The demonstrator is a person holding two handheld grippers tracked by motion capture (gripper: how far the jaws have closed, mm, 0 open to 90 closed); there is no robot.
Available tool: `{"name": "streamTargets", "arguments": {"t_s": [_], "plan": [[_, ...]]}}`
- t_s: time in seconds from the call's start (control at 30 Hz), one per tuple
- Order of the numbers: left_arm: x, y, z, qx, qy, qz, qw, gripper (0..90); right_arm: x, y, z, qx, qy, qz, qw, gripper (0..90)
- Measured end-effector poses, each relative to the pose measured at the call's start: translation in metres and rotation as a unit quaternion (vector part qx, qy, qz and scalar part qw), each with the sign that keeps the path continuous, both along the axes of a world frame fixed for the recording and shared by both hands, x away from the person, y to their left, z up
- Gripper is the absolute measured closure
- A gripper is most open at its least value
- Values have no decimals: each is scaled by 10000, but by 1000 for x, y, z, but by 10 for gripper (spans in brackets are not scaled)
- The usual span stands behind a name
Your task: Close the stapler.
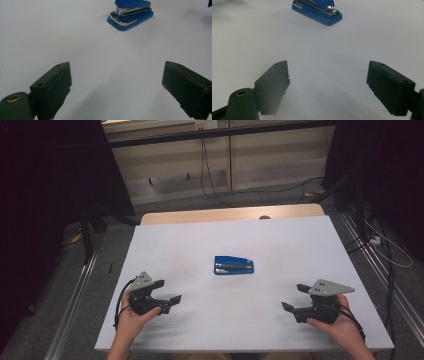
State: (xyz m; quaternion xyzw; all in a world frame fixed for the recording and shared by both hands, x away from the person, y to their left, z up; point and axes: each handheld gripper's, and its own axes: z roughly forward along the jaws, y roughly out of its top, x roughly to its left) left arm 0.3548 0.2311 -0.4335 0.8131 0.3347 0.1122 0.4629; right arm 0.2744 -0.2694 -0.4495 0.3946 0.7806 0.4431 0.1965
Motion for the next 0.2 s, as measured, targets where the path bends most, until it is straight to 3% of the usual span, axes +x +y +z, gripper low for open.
{"name": "streamTargets", "arguments": {"t_s": [0.2], "plan": [[0, 5, -1, -16, 18, 68, 10000, 88, 0, 0, 0, -22, -50, 16, 10000, 173]]}}
